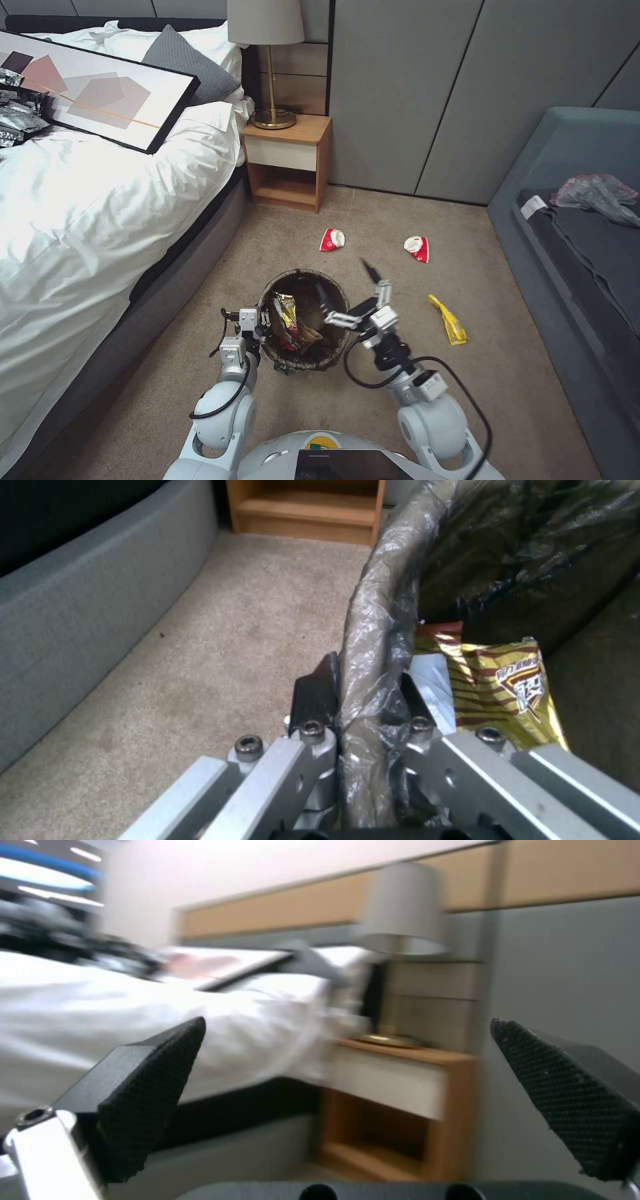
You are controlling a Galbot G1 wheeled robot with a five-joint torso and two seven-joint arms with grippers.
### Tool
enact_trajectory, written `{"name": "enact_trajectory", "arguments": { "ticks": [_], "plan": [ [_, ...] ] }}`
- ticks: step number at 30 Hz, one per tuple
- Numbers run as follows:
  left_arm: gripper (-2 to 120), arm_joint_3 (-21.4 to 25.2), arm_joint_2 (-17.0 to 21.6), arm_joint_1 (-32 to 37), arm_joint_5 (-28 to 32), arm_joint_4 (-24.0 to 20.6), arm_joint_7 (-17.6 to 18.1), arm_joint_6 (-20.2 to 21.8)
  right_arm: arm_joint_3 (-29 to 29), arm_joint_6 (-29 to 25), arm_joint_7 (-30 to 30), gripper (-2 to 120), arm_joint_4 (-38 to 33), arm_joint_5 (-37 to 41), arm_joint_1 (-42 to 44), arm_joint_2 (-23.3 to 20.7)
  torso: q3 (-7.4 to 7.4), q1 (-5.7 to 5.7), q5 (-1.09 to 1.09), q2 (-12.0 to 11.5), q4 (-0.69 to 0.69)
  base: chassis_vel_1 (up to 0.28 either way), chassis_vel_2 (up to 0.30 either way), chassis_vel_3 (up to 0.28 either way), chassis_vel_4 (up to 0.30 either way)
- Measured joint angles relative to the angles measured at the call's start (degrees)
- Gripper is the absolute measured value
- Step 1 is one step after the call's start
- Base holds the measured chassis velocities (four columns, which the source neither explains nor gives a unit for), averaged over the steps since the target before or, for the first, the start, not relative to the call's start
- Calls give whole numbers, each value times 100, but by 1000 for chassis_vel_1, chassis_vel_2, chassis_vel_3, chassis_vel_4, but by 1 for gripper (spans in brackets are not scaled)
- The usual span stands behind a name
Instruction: Pick up the trash bin, then pick up the garbage from the floor and place it into the trash bin.
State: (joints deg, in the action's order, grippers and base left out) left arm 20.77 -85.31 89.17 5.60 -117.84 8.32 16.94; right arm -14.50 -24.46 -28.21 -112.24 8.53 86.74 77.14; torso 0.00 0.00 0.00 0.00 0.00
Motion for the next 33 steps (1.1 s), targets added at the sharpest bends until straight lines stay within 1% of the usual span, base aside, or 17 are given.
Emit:
{"name": "enact_trajectory", "arguments": {
  "ticks": [4, 5, 6, 8, 10, 11, 12, 13, 15, 16, 19, 20, 21, 23, 24, 27, 33],
  "plan": [
    [5, 3, 0, 1, 1, 2, 0, -1, -44, -12, 75, 100, -82, -23, 15, 16, 0, 0, 0, 0, -1, 0, 0, 0, 0],
    [5, 2, 1, 0, 1, 7, 0, -2, -81, -19, 186, 100, -174, -65, 40, 32, 0, 0, 1, 0, 1, 0, 0, 0, 0],
    [5, 3, 1, 0, 2, 19, 0, -4, -181, -33, 479, 100, -411, -127, 117, 70, 0, 0, 0, 0, -1, 0, 0, 0, 0],
    [5, 3, 2, -1, 2, 21, -1, -4, -207, -38, 550, 100, -470, -148, 137, 79, 0, 0, 0, 0, -1, 0, 0, 0, 0],
    [5, 0, 2, -3, 3, 37, -1, -9, -331, -80, 1007, 100, -779, -295, 284, 132, 0, 0, 0, 0, -1, 0, 0, 0, 0],
    [5, -4, 0, -3, 3, 41, -1, -11, -398, -69, 1281, 100, -910, -458, 363, 167, 0, 0, 1, 0, 3, 0, 0, 0, 0],
    [5, -4, 0, -3, 3, 41, -1, -11, -398, -69, 1281, 100, -910, -458, 363, 167, 0, 0, 1, 0, 3, 0, 0, 0, 0],
    [5, 5, 5, -2, 7, 47, -1, -19, -542, 47, 1983, 99, -1135, -801, 561, 256, 0, 0, -2, 0, 0, 0, 0, 0, 0],
    [5, 8, 12, 2, 17, 52, -1, -34, -754, 184, 2846, 98, -1169, -994, 799, 407, 0, 0, 0, 0, -2, 0, 0, 0, 0],
    [5, 8, 12, 2, 17, 52, -1, -34, -754, 184, 2846, 98, -1169, -994, 799, 407, 0, 0, 0, 0, -2, 0, 0, 0, 0],
    [5, 11, 22, 4, 22, 50, -1, -39, -1031, 188, 3373, 98, -865, -1065, 948, 573, 0, 0, 0, 0, 0, 0, 0, 0, 0],
    [5, 11, 22, 4, 22, 50, -1, -39, -1031, 188, 3373, 98, -865, -1065, 948, 573, 0, 0, 0, 0, 0, 0, 0, 0, 0],
    [5, 15, 30, 9, 24, 41, -2, -41, -1189, 157, 3611, 98, -642, -1046, 993, 682, 0, 0, 1, 0, 0, 0, 0, 0, 0],
    [5, 25, 39, 9, 24, 32, -2, -43, -1472, -116, 3689, 98, -193, -920, 1084, 847, 0, 0, 1, 0, 0, 0, 0, 0, 0],
    [5, 25, 39, 9, 24, 32, -2, -43, -1472, -116, 3689, 98, -193, -920, 1084, 847, 0, 0, 1, 0, 0, 0, 0, 0, 0],
    [5, 17, 37, 3, 25, 31, -3, -43, -1648, -466, 3651, 98, 205, -853, 1148, 950, 0, 0, 1, 0, 0, 0, 0, 0, 0],
    [5, 19, 35, 6, 24, 33, -10, -55, -1775, -751, 3586, 99, 495, -842, 1073, 1059, 0, 0, 0, 0, 0, 0, 0, 0, 0]
  ]
}}
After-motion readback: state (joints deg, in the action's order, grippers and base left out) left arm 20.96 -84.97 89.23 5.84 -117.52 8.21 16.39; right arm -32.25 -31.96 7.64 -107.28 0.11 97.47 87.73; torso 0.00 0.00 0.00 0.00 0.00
